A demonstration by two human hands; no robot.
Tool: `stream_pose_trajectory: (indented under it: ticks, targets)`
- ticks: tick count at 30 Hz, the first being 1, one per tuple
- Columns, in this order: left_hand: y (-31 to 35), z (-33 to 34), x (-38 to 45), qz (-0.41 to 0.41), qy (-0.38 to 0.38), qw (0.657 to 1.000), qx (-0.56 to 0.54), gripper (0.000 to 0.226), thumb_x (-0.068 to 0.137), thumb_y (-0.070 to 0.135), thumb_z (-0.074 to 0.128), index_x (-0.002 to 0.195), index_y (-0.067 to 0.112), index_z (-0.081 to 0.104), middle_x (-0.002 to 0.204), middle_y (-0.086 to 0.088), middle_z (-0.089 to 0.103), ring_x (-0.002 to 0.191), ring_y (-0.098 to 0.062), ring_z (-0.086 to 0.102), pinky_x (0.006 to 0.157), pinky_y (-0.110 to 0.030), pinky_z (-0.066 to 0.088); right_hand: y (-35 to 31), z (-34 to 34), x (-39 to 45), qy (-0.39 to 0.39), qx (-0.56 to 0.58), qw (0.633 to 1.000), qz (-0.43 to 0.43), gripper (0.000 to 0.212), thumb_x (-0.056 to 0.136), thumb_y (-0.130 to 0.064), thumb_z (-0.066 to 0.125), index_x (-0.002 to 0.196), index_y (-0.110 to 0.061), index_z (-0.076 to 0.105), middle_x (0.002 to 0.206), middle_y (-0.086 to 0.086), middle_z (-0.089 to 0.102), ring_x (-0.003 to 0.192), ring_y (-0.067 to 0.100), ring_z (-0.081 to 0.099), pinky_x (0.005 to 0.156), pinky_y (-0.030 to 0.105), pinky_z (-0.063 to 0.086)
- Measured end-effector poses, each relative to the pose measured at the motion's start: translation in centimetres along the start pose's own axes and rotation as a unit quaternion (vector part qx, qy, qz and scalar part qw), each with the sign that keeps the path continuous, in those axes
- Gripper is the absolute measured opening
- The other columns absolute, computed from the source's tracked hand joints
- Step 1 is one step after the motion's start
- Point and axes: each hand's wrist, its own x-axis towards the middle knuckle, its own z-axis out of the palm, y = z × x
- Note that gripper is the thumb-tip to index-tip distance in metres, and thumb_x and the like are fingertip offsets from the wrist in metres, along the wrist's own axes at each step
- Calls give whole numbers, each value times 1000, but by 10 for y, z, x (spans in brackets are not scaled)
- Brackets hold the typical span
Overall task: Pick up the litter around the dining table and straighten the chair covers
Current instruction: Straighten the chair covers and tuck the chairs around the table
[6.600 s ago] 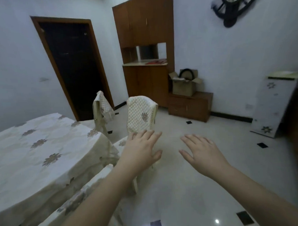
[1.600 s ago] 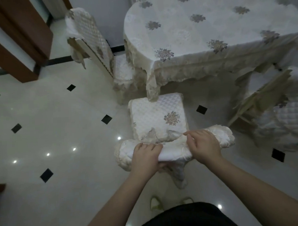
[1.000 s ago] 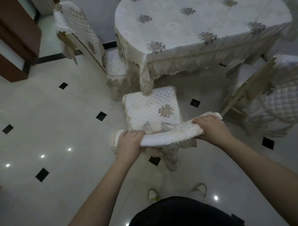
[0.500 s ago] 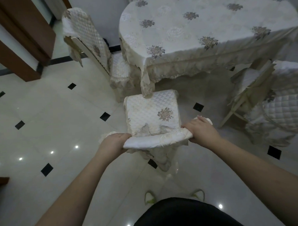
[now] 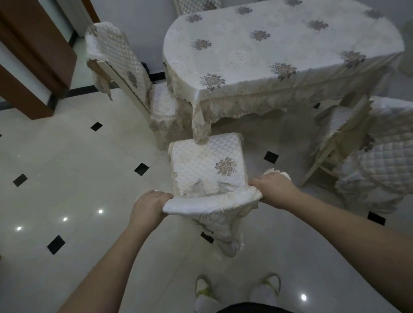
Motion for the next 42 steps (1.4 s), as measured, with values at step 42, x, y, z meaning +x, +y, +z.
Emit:
stream_pose_trajectory:
  ticks: [42]
  targets:
    - [195,2,213,61,-12,998,13,25,69,37,72,90,24,69,76,0,68,64,-28,63,54,-35,50,252,-25,-32,1,107,978,178,23,79,-24,64,102,-27,65,97,-2,66,92,23,62,74,32,39]
